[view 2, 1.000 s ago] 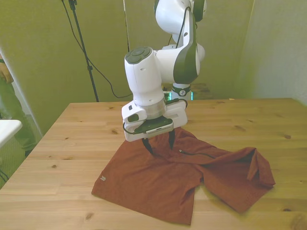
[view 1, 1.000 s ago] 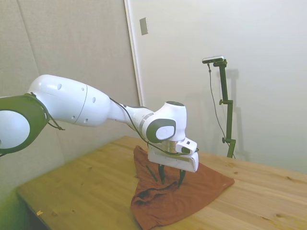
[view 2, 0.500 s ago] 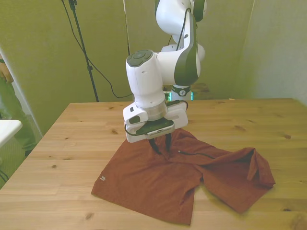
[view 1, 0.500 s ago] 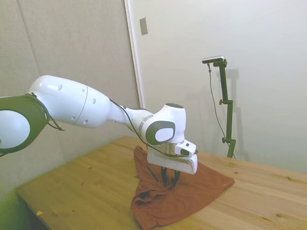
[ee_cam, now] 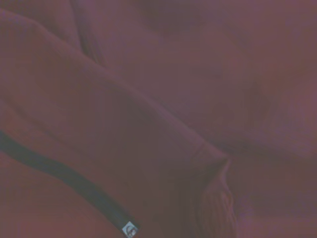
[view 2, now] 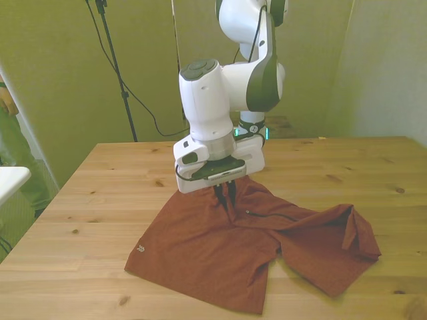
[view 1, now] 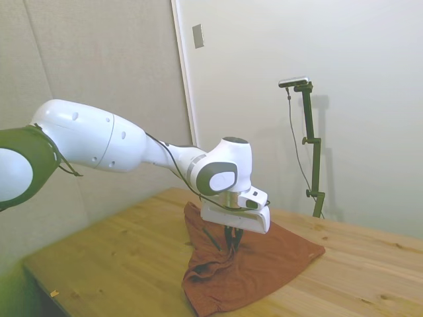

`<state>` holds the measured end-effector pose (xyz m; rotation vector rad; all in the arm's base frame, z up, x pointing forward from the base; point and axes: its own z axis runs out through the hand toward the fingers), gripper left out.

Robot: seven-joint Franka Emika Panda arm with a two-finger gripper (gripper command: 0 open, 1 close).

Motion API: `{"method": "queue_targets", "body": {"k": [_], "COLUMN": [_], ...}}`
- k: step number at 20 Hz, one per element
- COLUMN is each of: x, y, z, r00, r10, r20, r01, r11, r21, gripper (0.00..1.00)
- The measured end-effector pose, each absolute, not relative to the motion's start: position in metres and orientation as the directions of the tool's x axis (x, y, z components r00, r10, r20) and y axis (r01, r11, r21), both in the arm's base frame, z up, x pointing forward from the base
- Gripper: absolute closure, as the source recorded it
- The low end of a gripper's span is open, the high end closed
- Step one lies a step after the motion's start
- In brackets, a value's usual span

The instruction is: Unfold the shorts

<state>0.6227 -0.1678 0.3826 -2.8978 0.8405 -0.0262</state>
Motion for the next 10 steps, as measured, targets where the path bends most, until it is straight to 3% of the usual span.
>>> {"method": "queue_targets", "body": {"k": [5,10], "x": [0.587,0.521], "y": [-0.114,-0.032], "z": [0.424,0.453], "r00": [0.879,0.925], "r10": [-0.472,-0.35], "r20": [0.064,0.145], "r01": [-0.459,-0.332], "r11": [-0.875,-0.934], "r21": [-0.155,-0.136], "gripper": [1.0,1.0]}}
